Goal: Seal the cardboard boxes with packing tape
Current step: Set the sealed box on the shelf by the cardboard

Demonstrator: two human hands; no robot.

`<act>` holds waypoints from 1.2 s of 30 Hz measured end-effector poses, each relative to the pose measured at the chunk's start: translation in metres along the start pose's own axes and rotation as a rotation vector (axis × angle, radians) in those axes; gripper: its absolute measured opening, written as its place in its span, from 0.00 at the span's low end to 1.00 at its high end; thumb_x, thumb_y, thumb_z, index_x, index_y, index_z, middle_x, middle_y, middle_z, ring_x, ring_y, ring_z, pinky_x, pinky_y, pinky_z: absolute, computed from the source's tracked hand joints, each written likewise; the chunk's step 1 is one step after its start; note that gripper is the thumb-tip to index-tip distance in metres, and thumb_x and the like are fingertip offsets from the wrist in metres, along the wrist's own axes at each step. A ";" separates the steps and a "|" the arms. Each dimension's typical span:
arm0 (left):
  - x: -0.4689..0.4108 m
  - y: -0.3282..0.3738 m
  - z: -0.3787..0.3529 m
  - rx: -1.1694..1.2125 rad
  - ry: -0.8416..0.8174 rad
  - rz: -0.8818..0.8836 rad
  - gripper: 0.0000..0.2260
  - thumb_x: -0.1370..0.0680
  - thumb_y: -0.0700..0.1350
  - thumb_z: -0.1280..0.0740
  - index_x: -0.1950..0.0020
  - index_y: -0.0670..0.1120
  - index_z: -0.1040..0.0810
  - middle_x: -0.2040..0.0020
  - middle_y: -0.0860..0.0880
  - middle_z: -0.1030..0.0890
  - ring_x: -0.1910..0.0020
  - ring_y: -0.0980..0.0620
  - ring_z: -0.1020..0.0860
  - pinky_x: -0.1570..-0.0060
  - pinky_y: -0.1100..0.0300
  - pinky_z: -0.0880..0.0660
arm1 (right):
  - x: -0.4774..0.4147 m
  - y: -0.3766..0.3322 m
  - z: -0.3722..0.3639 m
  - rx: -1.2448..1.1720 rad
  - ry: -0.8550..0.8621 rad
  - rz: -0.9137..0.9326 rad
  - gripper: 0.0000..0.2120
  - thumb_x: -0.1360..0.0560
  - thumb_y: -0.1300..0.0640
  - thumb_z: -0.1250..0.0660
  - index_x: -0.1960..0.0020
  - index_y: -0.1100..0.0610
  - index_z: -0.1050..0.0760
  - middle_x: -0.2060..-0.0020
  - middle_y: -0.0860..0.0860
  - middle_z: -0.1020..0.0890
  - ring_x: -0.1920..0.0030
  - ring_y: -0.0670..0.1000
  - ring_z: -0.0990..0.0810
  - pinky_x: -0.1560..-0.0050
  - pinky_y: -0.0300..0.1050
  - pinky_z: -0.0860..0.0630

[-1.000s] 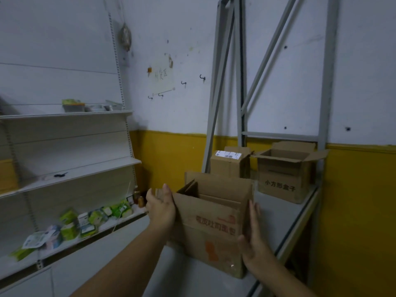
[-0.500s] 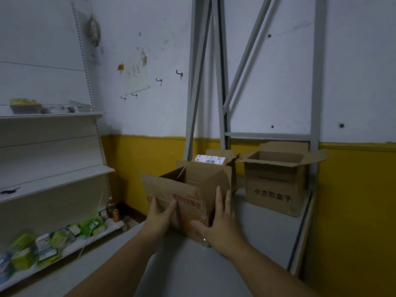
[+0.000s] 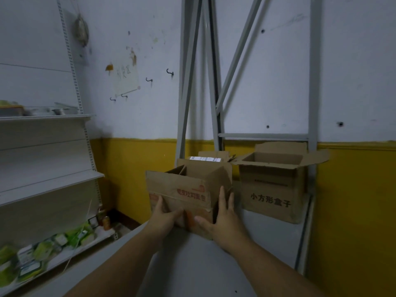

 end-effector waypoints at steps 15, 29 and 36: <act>0.208 0.082 0.142 -1.366 0.007 0.011 0.23 0.19 0.56 0.47 0.27 0.47 0.37 0.27 0.44 0.36 0.30 0.45 0.37 0.32 0.50 0.38 | 0.151 -0.140 -0.030 0.475 -0.194 0.534 0.22 0.20 0.45 0.45 0.31 0.55 0.33 0.34 0.54 0.29 0.34 0.55 0.33 0.38 0.50 0.32; 0.670 0.065 0.360 -1.418 0.628 0.619 0.23 0.20 0.58 0.46 0.26 0.51 0.38 0.25 0.50 0.37 0.26 0.49 0.43 0.29 0.50 0.44 | 0.522 -0.412 -0.198 0.268 -0.694 1.256 0.30 0.22 0.45 0.41 0.23 0.49 0.47 0.23 0.53 0.47 0.24 0.55 0.48 0.26 0.52 0.47; 0.816 0.050 0.419 -1.176 0.891 0.671 0.18 0.21 0.55 0.41 0.33 0.52 0.28 0.32 0.51 0.29 0.34 0.51 0.32 0.34 0.55 0.35 | 0.660 -0.467 -0.243 0.181 -0.878 1.395 0.25 0.22 0.47 0.40 0.26 0.51 0.38 0.26 0.51 0.38 0.26 0.52 0.41 0.28 0.47 0.42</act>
Point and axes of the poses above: each hand's wrist, its own x-axis away from the middle knuckle, its own z-axis out of the back of the hand, y = z × x, the point moved 6 cm from there along -x, towards the middle knuckle
